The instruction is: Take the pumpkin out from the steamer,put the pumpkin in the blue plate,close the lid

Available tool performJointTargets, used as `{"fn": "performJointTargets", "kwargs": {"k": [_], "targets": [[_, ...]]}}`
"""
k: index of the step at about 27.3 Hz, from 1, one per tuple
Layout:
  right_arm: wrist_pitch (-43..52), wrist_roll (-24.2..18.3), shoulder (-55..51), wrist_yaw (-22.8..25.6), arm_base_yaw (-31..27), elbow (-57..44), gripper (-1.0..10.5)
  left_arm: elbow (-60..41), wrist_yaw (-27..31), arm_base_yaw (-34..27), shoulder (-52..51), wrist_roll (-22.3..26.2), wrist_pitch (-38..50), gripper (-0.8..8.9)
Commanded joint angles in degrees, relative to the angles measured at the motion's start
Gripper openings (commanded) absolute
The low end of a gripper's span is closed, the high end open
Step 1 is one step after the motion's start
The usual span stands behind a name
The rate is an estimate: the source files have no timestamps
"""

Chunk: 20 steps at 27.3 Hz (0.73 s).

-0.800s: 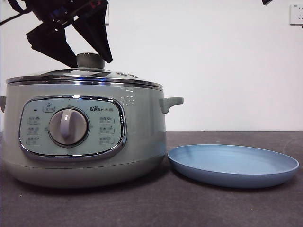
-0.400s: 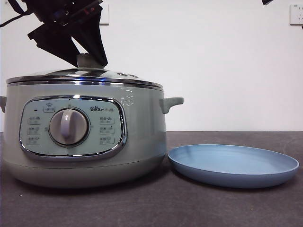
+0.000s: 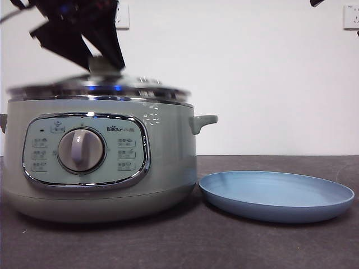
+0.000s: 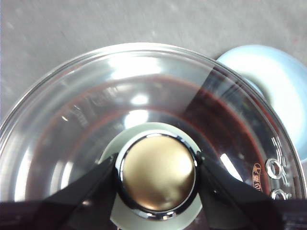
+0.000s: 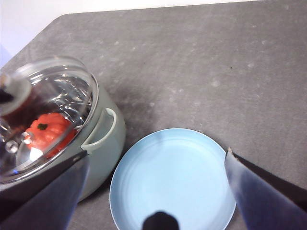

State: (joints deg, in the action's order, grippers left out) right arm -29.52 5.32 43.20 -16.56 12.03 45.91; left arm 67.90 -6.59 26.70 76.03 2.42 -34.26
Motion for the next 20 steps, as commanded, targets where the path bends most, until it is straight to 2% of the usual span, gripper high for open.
{"fn": "performJointTargets", "kwargs": {"k": [1,4,8,13,17,20], "targets": [[0.8,0.0,0.8,-1.3,0.6,0.2,4.7,0.9,0.7,0.0,-5.6,0.6,3.2,-0.08],[1.1,-0.4,2.4,-3.1,1.7,0.3,4.7,0.9,1.6,0.0,-10.2,0.4,3.1,-0.08],[1.1,-1.4,6.6,-3.1,5.0,2.1,4.8,0.9,6.7,0.0,-16.6,0.4,2.1,-0.08],[1.1,-3.3,14.3,-2.9,11.8,7.6,5.8,0.9,13.7,0.0,-23.9,0.4,-0.5,-0.08],[-0.3,-5.9,24.9,-2.4,19.0,16.2,5.8,0.9,21.7,0.0,-29.4,0.7,-4.0,-0.08],[-4.0,-8.7,35.0,-2.3,23.7,25.5,5.8,0.9,25.0,0.0,-33.3,0.8,-7.2,-0.08]]}}
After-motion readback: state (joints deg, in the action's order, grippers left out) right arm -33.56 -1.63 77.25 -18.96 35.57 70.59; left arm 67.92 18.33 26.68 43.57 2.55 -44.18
